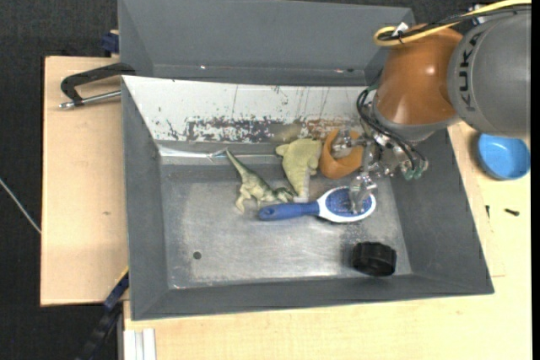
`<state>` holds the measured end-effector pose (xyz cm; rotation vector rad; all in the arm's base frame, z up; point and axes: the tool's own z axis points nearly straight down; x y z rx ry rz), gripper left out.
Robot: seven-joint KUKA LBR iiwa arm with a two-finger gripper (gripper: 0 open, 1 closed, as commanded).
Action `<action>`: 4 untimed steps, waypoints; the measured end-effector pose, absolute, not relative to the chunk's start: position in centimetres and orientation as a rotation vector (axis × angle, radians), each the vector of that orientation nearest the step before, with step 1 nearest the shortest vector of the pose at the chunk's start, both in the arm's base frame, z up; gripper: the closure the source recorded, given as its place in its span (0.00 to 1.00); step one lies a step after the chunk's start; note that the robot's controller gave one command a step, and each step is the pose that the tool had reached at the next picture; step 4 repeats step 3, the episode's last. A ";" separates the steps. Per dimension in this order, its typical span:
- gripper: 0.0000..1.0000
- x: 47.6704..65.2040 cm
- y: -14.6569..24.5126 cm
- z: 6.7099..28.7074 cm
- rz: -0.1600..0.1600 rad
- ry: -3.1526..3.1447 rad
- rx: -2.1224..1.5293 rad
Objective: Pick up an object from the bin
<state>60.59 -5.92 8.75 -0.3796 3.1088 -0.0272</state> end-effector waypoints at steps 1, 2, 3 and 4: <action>1.00 60.5 -6.6 8.8 -0.015 3.113 -0.375; 1.00 60.5 -6.5 8.8 -0.015 3.114 -0.379; 1.00 60.5 -6.5 8.8 -0.015 3.114 -0.379; 1.00 60.5 -6.5 8.8 -0.015 3.114 -0.379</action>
Offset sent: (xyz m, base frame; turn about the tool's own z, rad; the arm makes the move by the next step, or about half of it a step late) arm -0.0001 -0.0002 0.0007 0.0001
